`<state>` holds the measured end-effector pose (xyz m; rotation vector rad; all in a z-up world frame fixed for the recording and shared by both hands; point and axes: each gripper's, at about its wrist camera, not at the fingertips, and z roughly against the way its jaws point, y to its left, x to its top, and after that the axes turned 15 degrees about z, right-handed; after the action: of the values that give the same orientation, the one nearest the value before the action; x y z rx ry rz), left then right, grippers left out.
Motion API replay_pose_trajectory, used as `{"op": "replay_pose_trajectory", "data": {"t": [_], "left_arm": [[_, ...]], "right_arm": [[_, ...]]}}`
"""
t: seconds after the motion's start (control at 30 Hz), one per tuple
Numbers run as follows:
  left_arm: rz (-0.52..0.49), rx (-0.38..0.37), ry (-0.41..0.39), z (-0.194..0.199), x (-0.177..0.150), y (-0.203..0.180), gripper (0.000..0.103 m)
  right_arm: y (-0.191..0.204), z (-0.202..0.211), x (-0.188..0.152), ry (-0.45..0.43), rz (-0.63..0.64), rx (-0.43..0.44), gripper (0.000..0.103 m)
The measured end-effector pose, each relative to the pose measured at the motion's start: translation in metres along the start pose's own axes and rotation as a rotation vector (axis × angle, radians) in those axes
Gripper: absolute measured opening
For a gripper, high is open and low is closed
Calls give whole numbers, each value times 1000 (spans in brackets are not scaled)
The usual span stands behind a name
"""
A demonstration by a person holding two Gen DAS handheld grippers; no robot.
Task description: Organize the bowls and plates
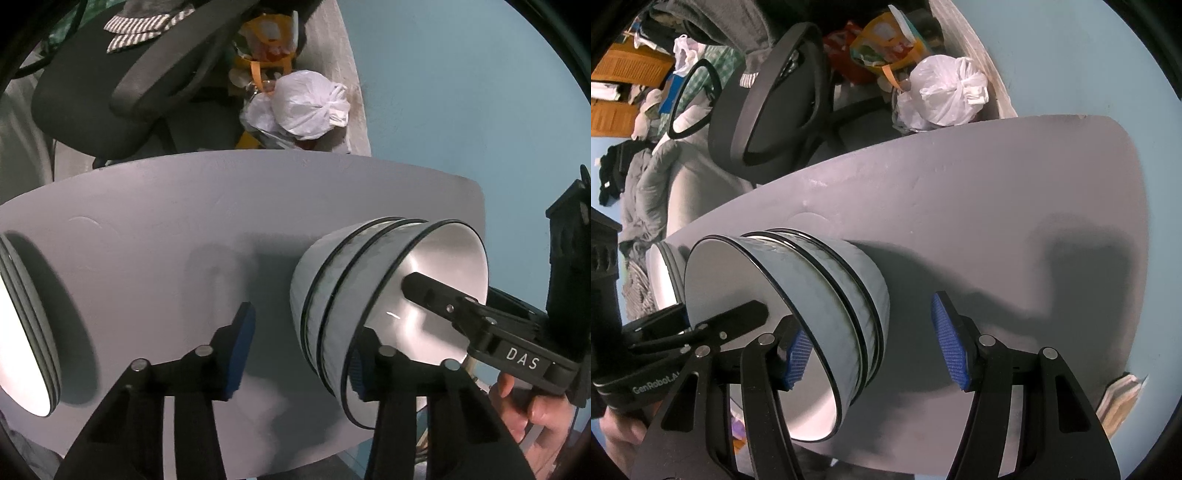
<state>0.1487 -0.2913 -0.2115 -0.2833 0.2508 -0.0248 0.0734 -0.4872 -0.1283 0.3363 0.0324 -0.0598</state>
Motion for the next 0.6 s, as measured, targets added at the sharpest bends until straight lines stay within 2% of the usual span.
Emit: {"op": "replay_pose_trajectory", "data": {"t": [0.13,0.2,0.27,0.43,0.6], "left_arm": [[0,-10,9,1,-1,-2,33],[2,-19,11,2,-1,-3,27],[-6,-21,12,2,-3,-4,23],[-49,14,3,4,-9,-11,22],[-41,15,7,4,-9,-11,22]], "right_arm": [[-2,-1,0,-1,-5,28,52],[-1,-1,0,-2,0,28,51],[1,0,0,-3,12,31,45],[6,1,-3,-1,32,18,43],[2,0,-5,-7,10,27,43]]}}
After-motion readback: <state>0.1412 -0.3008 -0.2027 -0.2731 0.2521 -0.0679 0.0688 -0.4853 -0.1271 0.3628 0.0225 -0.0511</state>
